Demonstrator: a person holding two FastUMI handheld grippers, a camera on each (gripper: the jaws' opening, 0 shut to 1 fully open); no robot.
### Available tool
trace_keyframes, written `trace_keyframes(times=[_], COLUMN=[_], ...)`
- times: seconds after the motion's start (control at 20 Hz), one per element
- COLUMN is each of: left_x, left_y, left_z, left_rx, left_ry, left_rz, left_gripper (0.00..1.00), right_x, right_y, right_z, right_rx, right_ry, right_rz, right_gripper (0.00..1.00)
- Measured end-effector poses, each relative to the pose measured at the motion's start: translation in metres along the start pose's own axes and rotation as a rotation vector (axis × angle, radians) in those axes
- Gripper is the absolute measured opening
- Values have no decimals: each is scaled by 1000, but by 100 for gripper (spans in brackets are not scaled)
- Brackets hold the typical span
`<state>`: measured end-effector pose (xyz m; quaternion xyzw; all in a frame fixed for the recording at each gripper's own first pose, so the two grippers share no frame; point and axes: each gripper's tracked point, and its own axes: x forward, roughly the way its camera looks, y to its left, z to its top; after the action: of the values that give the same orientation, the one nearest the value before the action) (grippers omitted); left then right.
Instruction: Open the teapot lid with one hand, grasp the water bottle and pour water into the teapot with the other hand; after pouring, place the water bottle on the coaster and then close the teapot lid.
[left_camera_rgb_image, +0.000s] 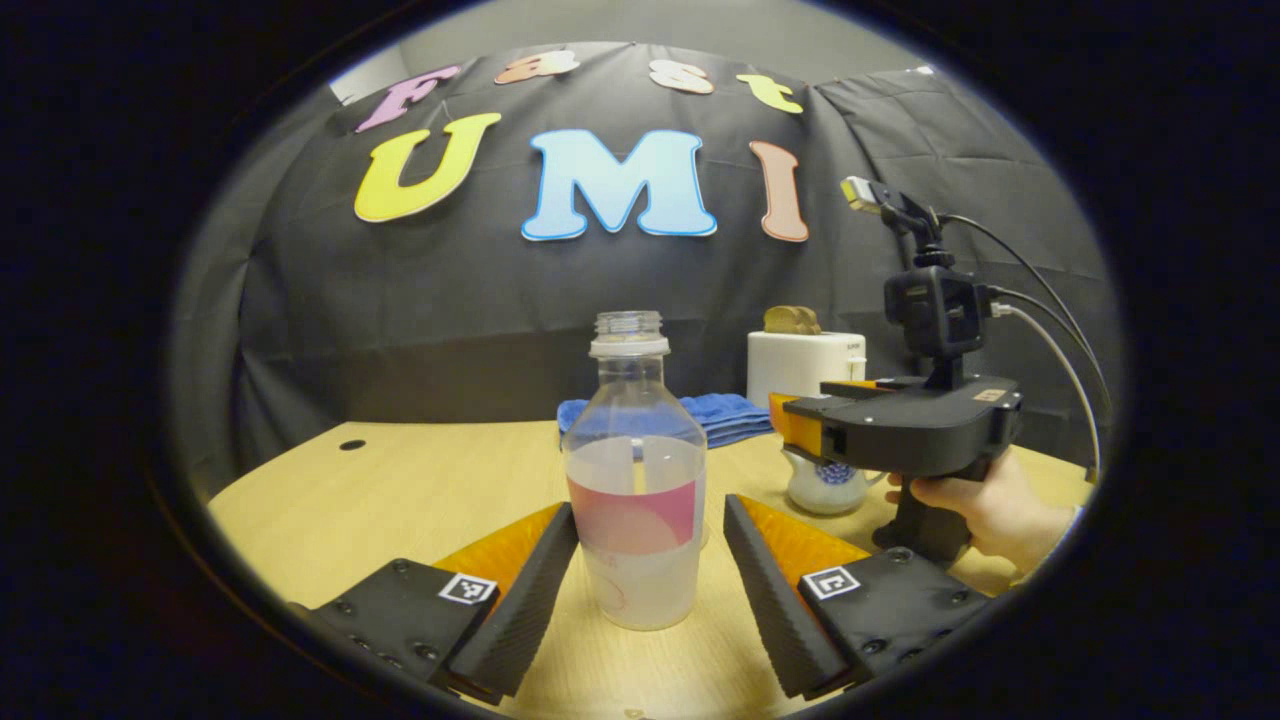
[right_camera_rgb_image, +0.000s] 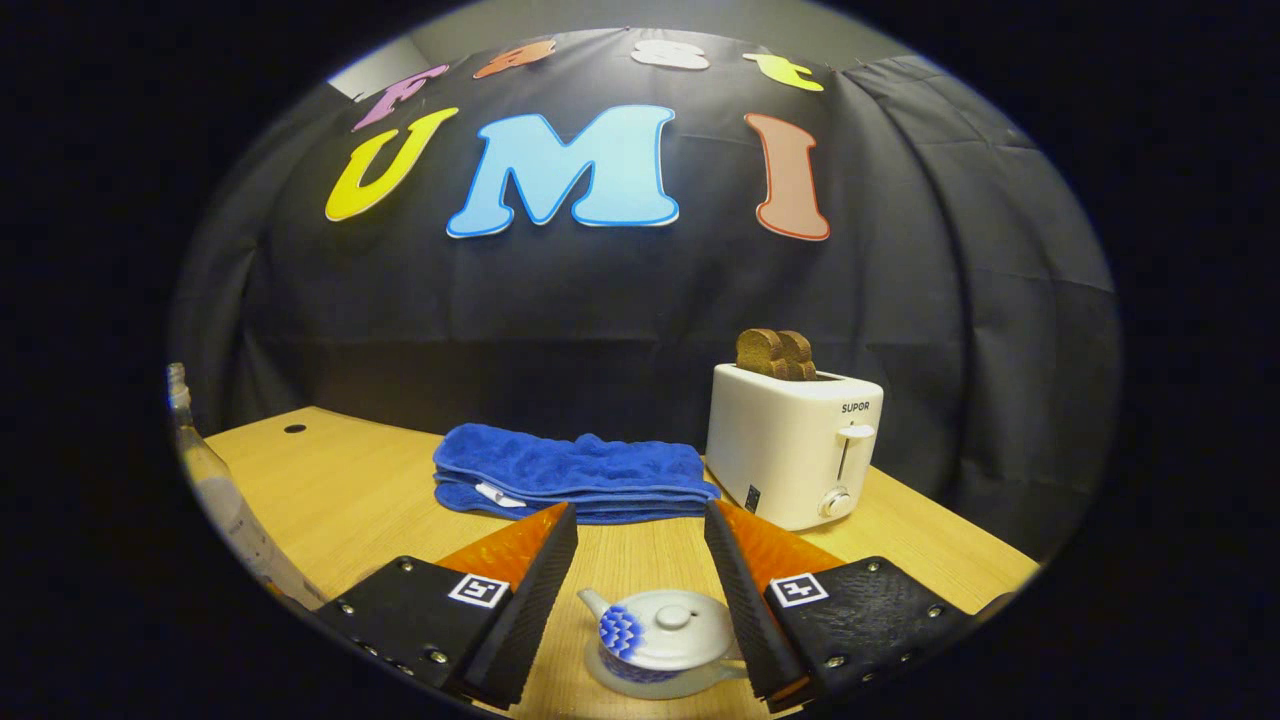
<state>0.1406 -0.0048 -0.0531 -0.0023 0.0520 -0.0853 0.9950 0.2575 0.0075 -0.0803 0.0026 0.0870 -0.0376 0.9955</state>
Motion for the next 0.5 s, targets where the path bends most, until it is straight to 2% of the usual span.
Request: trace_keyframes(times=[0.05,0.25,0.3,0.35,0.5], left_x=[-2,-2,-1,-1,-2], left_y=[1,5,6,6,7], left_z=[2,2,2,0,0], left_rx=[-5,-22,-21,-20,-19], left_ry=[-8,-14,-11,-7,-2], left_rz=[0,6,9,9,12], left_gripper=[100,100,100,100,100], right_x=[4,14,12,13,17], right_y=[-1,-13,-13,-13,-13], right_z=[-3,-26,-23,-26,-30], right_rx=[20,63,76,87,62], right_ry=[9,77,81,84,76], right_rz=[3,-28,-17,-9,-12], right_gripper=[70,64,52,46,46])
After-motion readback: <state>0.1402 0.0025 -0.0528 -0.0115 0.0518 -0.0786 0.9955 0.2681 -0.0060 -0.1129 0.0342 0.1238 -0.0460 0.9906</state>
